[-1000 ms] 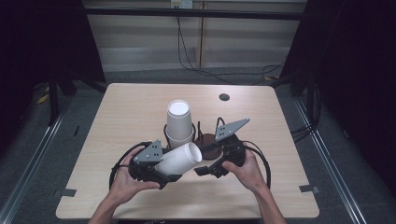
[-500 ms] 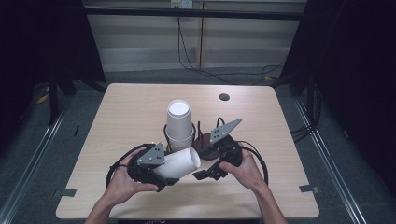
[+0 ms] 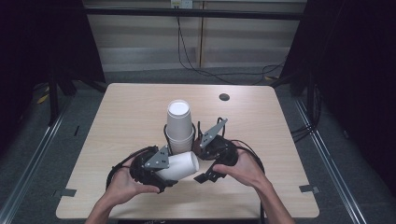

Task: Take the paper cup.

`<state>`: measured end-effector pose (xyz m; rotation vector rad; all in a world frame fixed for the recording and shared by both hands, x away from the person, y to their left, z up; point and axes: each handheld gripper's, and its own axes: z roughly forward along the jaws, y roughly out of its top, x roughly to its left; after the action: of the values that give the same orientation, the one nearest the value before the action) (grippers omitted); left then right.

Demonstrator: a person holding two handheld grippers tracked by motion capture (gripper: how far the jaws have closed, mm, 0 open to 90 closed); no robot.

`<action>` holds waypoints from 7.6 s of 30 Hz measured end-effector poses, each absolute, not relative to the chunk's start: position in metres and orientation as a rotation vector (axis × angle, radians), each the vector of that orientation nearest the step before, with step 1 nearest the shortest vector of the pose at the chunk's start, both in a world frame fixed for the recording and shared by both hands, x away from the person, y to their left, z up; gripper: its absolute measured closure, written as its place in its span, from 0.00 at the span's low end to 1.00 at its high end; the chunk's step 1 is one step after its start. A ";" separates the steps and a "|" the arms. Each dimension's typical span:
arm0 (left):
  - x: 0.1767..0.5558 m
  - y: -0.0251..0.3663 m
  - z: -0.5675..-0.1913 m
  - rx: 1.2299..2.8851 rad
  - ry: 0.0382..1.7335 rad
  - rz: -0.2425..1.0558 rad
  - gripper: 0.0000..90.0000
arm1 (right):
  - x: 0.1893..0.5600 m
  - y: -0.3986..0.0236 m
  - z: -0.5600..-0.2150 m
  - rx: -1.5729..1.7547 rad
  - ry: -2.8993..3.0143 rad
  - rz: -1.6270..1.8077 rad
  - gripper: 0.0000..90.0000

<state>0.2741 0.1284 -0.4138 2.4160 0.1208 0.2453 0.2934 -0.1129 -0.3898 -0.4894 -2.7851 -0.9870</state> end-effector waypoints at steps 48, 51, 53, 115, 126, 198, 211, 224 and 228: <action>0.262 0.106 -0.418 2.522 0.005 0.191 0.20 | 0.303 -0.072 -0.406 -0.337 -2.792 -0.605 0.21; 0.261 0.106 -0.418 2.510 0.010 0.186 0.20 | 0.303 -0.073 -0.405 -0.336 -2.778 -0.621 0.20; 0.260 0.106 -0.417 2.501 0.007 0.179 0.20 | 0.303 -0.073 -0.405 -0.337 -2.774 -0.625 0.17; 0.264 0.121 -0.410 2.316 -0.013 0.069 0.15 | 0.298 -0.073 -0.399 -0.263 -2.729 -0.659 0.28; 0.265 0.123 -0.409 2.289 -0.011 0.056 0.16 | 0.298 -0.074 -0.401 -0.268 -2.716 -0.652 0.28; 0.280 0.162 -0.402 1.913 0.251 0.059 0.17 | 0.289 -0.132 -0.408 -0.413 -2.667 -1.351 0.27; 0.283 0.155 -0.410 1.885 0.254 0.007 0.14 | 0.287 -0.131 -0.407 -0.377 -2.648 -1.395 0.27; 0.281 0.145 -0.411 1.899 0.254 0.010 0.00 | 0.284 -0.125 -0.405 -0.332 -2.649 -1.403 0.27; 0.281 0.144 -0.411 1.891 0.240 -0.013 0.03 | 0.283 -0.122 -0.404 -0.320 -2.654 -1.406 0.27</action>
<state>0.2810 0.1435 -0.4112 1.8913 0.2400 -0.0125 0.2827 -0.1215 -0.4043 -0.3200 -2.6535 -1.4062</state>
